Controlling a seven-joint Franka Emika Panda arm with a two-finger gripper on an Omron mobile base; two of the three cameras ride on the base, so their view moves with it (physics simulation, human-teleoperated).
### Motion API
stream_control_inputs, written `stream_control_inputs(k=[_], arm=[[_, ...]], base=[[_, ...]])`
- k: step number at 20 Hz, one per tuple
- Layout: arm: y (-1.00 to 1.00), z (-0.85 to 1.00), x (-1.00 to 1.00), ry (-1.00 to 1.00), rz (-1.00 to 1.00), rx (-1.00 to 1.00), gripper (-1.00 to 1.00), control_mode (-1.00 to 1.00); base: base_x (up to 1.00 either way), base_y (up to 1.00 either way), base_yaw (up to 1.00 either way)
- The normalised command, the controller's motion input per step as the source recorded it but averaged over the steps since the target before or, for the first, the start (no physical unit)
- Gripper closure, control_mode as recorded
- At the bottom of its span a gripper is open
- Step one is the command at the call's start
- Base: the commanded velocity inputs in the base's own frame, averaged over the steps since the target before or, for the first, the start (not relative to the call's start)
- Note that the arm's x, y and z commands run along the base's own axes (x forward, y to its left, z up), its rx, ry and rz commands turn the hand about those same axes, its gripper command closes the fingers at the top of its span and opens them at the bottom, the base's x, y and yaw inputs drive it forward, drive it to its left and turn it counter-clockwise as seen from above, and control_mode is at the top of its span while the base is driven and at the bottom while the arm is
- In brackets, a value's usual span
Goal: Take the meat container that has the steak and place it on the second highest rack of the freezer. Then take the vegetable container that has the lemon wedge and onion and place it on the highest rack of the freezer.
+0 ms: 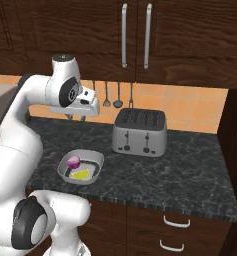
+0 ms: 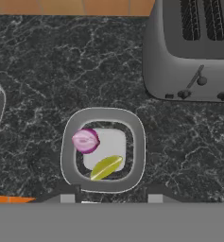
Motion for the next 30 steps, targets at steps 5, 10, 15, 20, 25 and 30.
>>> stream_control_inputs(k=[5,10,15,20,25,30], arm=[[0.00,-0.02,-0.28,0.00,-0.02,0.00,-1.00,-1.00],[-0.02,-0.25,-0.43,0.04,-0.18,0.03,-1.00,-1.00],[-0.02,-0.45,-0.37,0.09,-0.28,0.03,-1.00,-1.00],[-0.12,-0.56,-0.40,0.05,-0.33,0.03,-1.00,-1.00],[-0.28,-0.66,-0.12,0.00,-0.34,0.05,-1.00,-1.00],[-0.07,-0.62,0.00,0.00,-0.33,0.02,-1.00,-1.00]], base=[[0.00,0.00,0.00],[0.00,0.00,0.00],[0.00,0.00,0.00],[0.00,0.00,0.00],[0.00,0.00,0.00],[0.00,0.00,0.00]])
